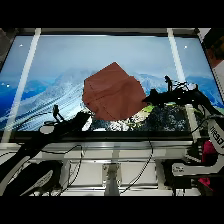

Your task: Fold the clothes and pants, and hang the long-sleeved shirts on hangers.

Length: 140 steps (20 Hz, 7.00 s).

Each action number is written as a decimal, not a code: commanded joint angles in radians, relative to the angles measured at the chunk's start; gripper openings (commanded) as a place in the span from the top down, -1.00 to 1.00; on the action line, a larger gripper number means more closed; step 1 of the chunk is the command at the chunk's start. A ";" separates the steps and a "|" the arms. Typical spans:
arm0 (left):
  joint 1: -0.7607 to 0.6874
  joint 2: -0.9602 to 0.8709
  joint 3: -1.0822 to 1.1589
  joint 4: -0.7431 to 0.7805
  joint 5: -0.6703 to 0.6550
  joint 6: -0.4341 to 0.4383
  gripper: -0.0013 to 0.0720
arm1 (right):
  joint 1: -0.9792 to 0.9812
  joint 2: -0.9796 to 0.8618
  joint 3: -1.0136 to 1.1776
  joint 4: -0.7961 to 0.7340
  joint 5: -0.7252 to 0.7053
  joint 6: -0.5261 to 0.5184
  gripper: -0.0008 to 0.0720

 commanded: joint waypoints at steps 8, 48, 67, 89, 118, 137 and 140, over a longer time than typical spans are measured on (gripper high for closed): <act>0.000 -0.117 0.043 -0.067 -0.150 0.224 -0.24 | 0.000 -0.001 0.001 0.002 -0.005 0.000 0.97; -0.005 -0.243 0.283 0.129 -0.565 0.403 -0.24 | 0.000 -0.001 0.001 0.002 0.005 -0.019 0.96; 0.274 -0.317 0.067 -0.316 -0.539 0.715 0.17 | 0.000 -0.005 0.082 -0.013 0.137 -0.069 0.97; 0.093 -0.483 0.088 -0.617 -0.709 1.046 0.96 | 0.000 -0.011 0.082 -0.016 0.111 -0.073 0.97; 0.210 -0.849 1.796 0.392 -0.734 -0.023 0.96 | 0.196 -0.098 0.828 0.080 -0.742 -0.051 0.96; -0.123 -0.482 0.793 0.780 -0.802 0.156 0.96 | 0.091 0.431 -0.224 -0.469 -0.197 0.325 0.97; -0.142 -0.376 0.653 0.780 -0.766 0.135 0.96 | 0.091 0.509 -0.310 -0.510 -0.169 0.332 0.97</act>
